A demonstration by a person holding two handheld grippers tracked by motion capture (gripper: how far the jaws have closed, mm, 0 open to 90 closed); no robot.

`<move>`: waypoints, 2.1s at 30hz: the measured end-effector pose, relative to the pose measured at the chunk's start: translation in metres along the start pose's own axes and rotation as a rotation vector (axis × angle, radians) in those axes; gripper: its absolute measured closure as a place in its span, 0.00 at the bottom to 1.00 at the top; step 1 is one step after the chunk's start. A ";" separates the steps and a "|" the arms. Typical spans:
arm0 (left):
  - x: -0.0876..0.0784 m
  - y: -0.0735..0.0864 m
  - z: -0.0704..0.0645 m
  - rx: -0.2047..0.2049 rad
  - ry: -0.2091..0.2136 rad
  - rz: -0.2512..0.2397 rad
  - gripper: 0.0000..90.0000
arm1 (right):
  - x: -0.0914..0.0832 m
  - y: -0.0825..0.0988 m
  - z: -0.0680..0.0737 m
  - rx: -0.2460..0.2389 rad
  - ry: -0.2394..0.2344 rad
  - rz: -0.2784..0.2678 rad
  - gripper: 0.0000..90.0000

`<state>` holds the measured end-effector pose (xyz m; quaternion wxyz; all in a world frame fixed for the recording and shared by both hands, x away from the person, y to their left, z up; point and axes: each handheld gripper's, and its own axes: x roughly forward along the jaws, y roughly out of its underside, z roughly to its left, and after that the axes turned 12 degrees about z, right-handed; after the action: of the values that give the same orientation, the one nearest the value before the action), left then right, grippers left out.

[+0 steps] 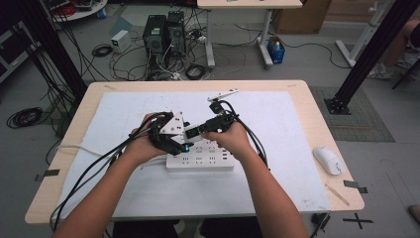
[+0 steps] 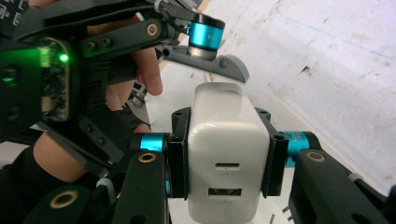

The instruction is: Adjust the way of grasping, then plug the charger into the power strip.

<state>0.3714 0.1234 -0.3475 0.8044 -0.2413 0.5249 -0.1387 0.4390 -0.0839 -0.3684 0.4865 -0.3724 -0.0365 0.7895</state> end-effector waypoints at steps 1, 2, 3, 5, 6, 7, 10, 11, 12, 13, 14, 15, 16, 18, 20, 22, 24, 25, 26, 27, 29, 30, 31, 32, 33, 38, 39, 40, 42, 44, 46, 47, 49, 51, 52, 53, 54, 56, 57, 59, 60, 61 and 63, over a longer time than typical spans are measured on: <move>0.000 0.000 0.000 -0.004 0.005 0.000 0.37 | -0.003 0.000 0.000 0.002 0.008 -0.008 0.69; -0.001 0.000 0.000 -0.011 0.009 0.002 0.36 | -0.004 0.000 0.000 0.003 0.011 -0.014 0.69; -0.001 0.000 0.001 -0.010 0.009 0.007 0.36 | -0.005 0.001 0.000 0.001 0.009 -0.016 0.69; -0.002 0.000 0.002 -0.018 0.017 0.010 0.35 | -0.008 0.001 0.001 0.001 0.022 -0.018 0.69; -0.003 0.001 0.003 -0.031 0.019 0.015 0.35 | -0.009 0.002 0.001 0.001 0.024 -0.016 0.69; -0.003 0.001 0.004 -0.044 0.025 0.018 0.34 | -0.010 0.002 0.002 0.001 0.033 -0.015 0.69; -0.006 0.003 0.006 -0.048 0.032 0.036 0.33 | -0.014 0.003 0.003 -0.007 0.051 -0.017 0.69; -0.007 0.003 0.007 -0.053 0.038 0.037 0.33 | -0.016 0.004 0.003 -0.006 0.054 -0.014 0.69; -0.009 0.004 0.008 -0.052 0.042 0.043 0.33 | -0.017 0.004 0.004 -0.013 0.061 -0.017 0.69; -0.010 0.004 0.009 -0.056 0.035 0.044 0.30 | -0.019 0.004 0.005 -0.014 0.069 -0.017 0.69; -0.012 0.005 0.011 -0.056 0.039 0.060 0.28 | -0.020 0.004 0.006 -0.018 0.076 -0.016 0.69; -0.014 0.006 0.013 -0.067 0.051 0.067 0.28 | -0.023 0.004 0.007 -0.025 0.089 -0.016 0.69; -0.015 0.006 0.014 -0.075 0.048 0.061 0.27 | -0.026 0.004 0.009 -0.026 0.095 -0.014 0.69; -0.020 0.009 0.019 -0.090 0.052 0.086 0.24 | -0.031 0.003 0.011 -0.034 0.117 -0.012 0.69; -0.023 0.011 0.023 -0.102 0.056 0.099 0.23 | -0.036 0.003 0.015 -0.039 0.138 -0.005 0.69; -0.029 0.014 0.029 -0.124 0.067 0.121 0.19 | -0.043 0.003 0.019 -0.052 0.176 0.003 0.69; -0.033 0.017 0.033 -0.135 0.077 0.138 0.18 | -0.050 0.003 0.022 -0.062 0.200 0.014 0.69; -0.035 0.020 0.036 -0.140 0.081 0.150 0.17 | -0.053 0.003 0.024 -0.065 0.211 0.017 0.69; -0.038 0.022 0.039 -0.144 0.087 0.168 0.15 | -0.057 0.003 0.026 -0.066 0.229 0.027 0.69; -0.041 0.025 0.042 -0.141 0.091 0.186 0.14 | -0.062 0.004 0.028 -0.073 0.252 0.034 0.69; -0.047 0.031 0.049 -0.164 0.109 0.209 0.14 | -0.070 0.005 0.032 -0.076 0.285 0.041 0.69; -0.049 0.033 0.051 -0.163 0.110 0.222 0.14 | -0.076 0.005 0.033 -0.080 0.296 0.044 0.69; -0.053 0.035 0.054 -0.166 0.105 0.235 0.14 | -0.079 0.006 0.035 -0.081 0.305 0.048 0.69; -0.055 0.037 0.058 -0.169 0.097 0.246 0.14 | -0.083 0.007 0.037 -0.082 0.320 0.055 0.69; -0.059 0.040 0.062 -0.180 0.098 0.263 0.10 | -0.086 0.007 0.038 -0.086 0.333 0.066 0.69; -0.074 0.046 0.077 -0.217 0.106 0.314 0.08 | -0.104 0.011 0.050 -0.106 0.393 0.099 0.69; -0.077 0.047 0.080 -0.230 0.112 0.325 0.08 | -0.108 0.011 0.053 -0.103 0.402 0.105 0.69; -0.080 0.047 0.082 -0.226 0.116 0.339 0.08 | -0.112 0.012 0.055 -0.107 0.414 0.112 0.69; -0.083 0.047 0.086 -0.218 0.123 0.368 0.05 | -0.117 0.012 0.058 -0.111 0.434 0.119 0.69; -0.086 0.047 0.090 -0.205 0.136 0.412 0.05 | -0.122 0.012 0.061 -0.107 0.444 0.122 0.69; -0.088 0.046 0.093 -0.192 0.135 0.450 0.02 | -0.126 0.012 0.063 -0.107 0.456 0.125 0.69; -0.089 0.045 0.095 -0.185 0.137 0.464 0.02 | -0.128 0.012 0.064 -0.108 0.462 0.127 0.69; -0.091 0.042 0.099 -0.184 0.142 0.476 0.02 | -0.132 0.012 0.065 -0.107 0.471 0.130 0.69; -0.091 0.039 0.103 -0.171 0.149 0.495 0.02 | -0.135 0.013 0.066 -0.100 0.476 0.133 0.69; -0.091 0.038 0.104 -0.174 0.152 0.509 0.02 | -0.136 0.013 0.066 -0.101 0.480 0.136 0.69; -0.092 0.037 0.105 -0.170 0.149 0.527 0.02 | -0.137 0.013 0.066 -0.102 0.485 0.139 0.69; -0.091 0.036 0.106 -0.164 0.141 0.553 0.02 | -0.137 0.013 0.066 -0.097 0.489 0.143 0.69; -0.090 0.034 0.108 -0.151 0.143 0.581 0.02 | -0.140 0.012 0.066 -0.100 0.497 0.154 0.69; -0.090 0.034 0.109 -0.136 0.141 0.577 0.02 | -0.141 0.011 0.067 -0.095 0.496 0.155 0.69; -0.090 0.034 0.110 -0.134 0.137 0.570 0.02 | -0.142 0.009 0.066 -0.104 0.503 0.163 0.69; -0.090 0.035 0.111 -0.143 0.135 0.572 0.02 | -0.142 0.008 0.066 -0.099 0.505 0.169 0.69; -0.089 0.035 0.112 -0.144 0.133 0.581 0.02 | -0.142 0.007 0.065 -0.100 0.505 0.174 0.69; -0.088 0.038 0.112 -0.153 0.131 0.603 0.02 | -0.141 0.003 0.064 -0.108 0.512 0.194 0.69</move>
<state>0.4367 0.2250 -0.2624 0.7534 -0.1254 0.6322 0.1307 0.4316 -0.1775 -0.2456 0.3813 -0.5870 0.0815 0.7095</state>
